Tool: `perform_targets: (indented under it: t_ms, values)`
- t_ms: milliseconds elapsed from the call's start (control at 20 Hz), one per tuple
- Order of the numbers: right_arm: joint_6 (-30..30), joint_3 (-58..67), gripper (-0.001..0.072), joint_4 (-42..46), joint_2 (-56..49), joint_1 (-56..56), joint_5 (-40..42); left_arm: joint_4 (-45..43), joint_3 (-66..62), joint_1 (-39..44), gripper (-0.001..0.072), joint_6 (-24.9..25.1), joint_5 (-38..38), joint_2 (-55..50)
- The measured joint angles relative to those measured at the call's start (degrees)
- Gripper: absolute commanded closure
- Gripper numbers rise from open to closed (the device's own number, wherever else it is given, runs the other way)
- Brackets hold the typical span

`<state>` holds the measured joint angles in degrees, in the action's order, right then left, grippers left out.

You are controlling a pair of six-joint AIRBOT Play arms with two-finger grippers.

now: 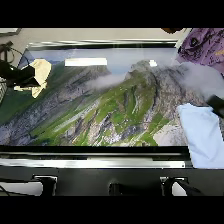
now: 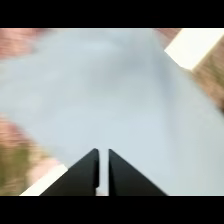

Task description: Fold the clothes and pants, and hang the long-sleeved shirts on hangers.

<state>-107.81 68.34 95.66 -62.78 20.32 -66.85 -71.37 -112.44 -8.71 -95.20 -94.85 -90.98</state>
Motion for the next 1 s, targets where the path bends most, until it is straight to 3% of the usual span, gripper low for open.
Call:
perform_targets:
  t_ms: [200, 500, 1000]
  values:
    - [6.3, 2.0, 0.0675, -7.6, -4.2, -16.0, 5.6, -0.5, 3.8, 1.7, 0.0686, 3.8, 4.9, 6.9]
    - [8.9, 2.6, 0.0675, -10.3, -10.9, -38.1, 9.5, -4.3, 21.5, 4.0, 0.0685, 5.8, 12.0, 21.4]
    - [9.5, 2.7, 0.0674, -10.2, -12.4, -45.8, 12.9, -6.1, 27.6, 4.4, 0.0683, 2.8, 11.8, 27.5]
